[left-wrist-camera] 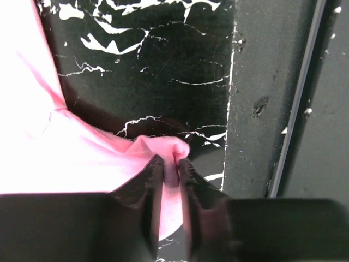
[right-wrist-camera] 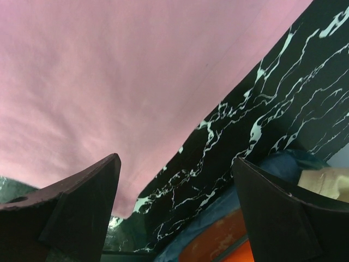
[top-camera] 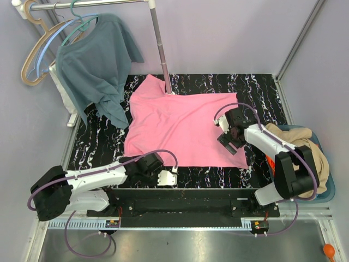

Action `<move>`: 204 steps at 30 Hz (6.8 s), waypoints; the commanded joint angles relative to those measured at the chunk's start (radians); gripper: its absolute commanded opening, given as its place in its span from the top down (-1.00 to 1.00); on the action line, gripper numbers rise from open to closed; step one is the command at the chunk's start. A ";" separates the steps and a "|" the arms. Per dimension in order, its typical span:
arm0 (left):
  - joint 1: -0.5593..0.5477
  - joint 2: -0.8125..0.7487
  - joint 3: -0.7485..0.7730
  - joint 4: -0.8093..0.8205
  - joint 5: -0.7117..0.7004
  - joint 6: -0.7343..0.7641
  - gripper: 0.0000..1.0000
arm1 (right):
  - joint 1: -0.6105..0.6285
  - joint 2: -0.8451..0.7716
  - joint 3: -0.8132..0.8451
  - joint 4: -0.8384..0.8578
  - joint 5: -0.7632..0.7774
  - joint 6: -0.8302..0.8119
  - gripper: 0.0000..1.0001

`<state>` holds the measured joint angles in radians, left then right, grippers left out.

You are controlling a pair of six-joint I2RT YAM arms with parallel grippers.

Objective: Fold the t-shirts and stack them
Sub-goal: Flatten the tshirt out, then fold the tshirt

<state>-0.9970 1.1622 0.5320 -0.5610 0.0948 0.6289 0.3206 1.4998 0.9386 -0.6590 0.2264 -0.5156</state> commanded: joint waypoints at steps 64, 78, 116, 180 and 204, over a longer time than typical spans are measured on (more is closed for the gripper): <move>-0.006 -0.150 -0.020 -0.017 -0.127 -0.025 1.00 | 0.005 -0.216 -0.281 -0.128 -0.156 -0.130 1.00; -0.006 -0.274 -0.020 -0.145 -0.150 0.018 1.00 | 0.005 -0.354 -0.196 -0.337 -0.127 -0.118 1.00; 0.377 -0.007 0.330 0.098 -0.293 0.486 1.00 | -0.109 -0.017 0.222 -0.203 -0.018 -0.281 1.00; 0.393 0.439 0.551 0.296 -0.379 0.649 1.00 | -0.126 0.212 0.187 -0.013 0.028 -0.155 -0.46; 0.370 0.505 0.554 0.538 -0.437 0.675 -0.43 | -0.126 0.223 0.158 0.006 0.031 -0.150 -0.50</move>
<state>-0.6392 1.6917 1.1191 -0.1795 -0.3107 1.3209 0.2005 1.7515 1.1046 -0.6735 0.2455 -0.6754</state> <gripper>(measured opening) 0.595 0.742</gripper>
